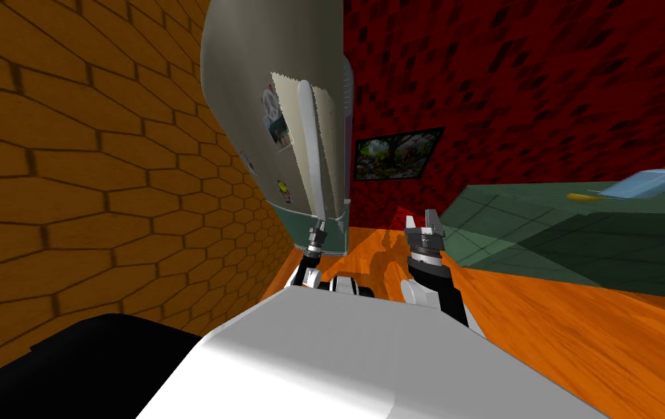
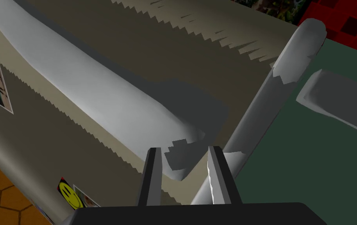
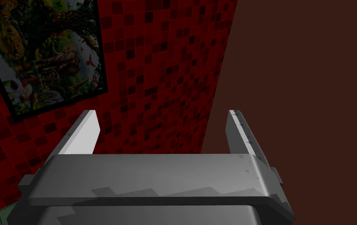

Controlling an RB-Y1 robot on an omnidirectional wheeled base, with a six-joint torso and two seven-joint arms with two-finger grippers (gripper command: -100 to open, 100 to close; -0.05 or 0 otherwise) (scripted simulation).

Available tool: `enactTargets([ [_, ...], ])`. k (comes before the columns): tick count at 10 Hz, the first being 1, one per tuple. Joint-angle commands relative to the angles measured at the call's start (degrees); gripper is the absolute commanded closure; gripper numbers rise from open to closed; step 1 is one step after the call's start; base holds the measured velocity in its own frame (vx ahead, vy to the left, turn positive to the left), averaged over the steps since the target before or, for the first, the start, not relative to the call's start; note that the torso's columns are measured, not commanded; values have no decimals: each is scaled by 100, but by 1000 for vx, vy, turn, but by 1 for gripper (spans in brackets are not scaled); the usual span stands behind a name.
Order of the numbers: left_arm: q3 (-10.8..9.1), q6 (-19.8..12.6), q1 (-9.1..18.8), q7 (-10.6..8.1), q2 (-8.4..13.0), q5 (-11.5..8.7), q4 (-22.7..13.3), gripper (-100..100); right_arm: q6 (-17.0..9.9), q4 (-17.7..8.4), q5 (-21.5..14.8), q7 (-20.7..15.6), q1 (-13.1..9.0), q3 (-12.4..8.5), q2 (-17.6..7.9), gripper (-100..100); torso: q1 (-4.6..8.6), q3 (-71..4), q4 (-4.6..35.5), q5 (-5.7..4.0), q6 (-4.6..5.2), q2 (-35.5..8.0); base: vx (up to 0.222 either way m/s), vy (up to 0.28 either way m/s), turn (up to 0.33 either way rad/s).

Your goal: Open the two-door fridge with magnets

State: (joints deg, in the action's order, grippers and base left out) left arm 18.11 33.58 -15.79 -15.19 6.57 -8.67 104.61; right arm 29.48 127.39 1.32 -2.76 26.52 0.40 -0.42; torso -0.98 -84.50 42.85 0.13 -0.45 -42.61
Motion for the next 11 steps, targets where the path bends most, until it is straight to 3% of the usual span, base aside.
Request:
enactTargets([
  [1,80,-43,0,-148,139,-16,257,100,0,-1,0,0,2,1,1,0,46,-10,3,-10,0,17,-230,157,-29],
  [2,93,-67,-70,-99,115,0,123,100,0,0,0,0,1,1,1,0,71,-9,-3,-20,18,16,-118,86,-26],
  [3,194,-52,-108,-189,234,12,163,100,0,0,0,0,3,1,2,0,112,-24,-22,-26,31,50,-67,152,-79],
  [5,277,-27,-123,-265,336,21,228,100,0,0,0,0,2,0,0,0,40,-6,-38,-3,36,21,-161,279,-140],
  [10,606,74,-182,-570,746,56,489,100,0,0,0,0,3,0,0,0,35,-32,-19,-6,12,52,-152,235,-102],
  [11,606,74,-182,-570,746,56,489,100,0,0,0,0,3,0,0,0,20,-29,-16,-1,8,44,-141,189,-35],
])
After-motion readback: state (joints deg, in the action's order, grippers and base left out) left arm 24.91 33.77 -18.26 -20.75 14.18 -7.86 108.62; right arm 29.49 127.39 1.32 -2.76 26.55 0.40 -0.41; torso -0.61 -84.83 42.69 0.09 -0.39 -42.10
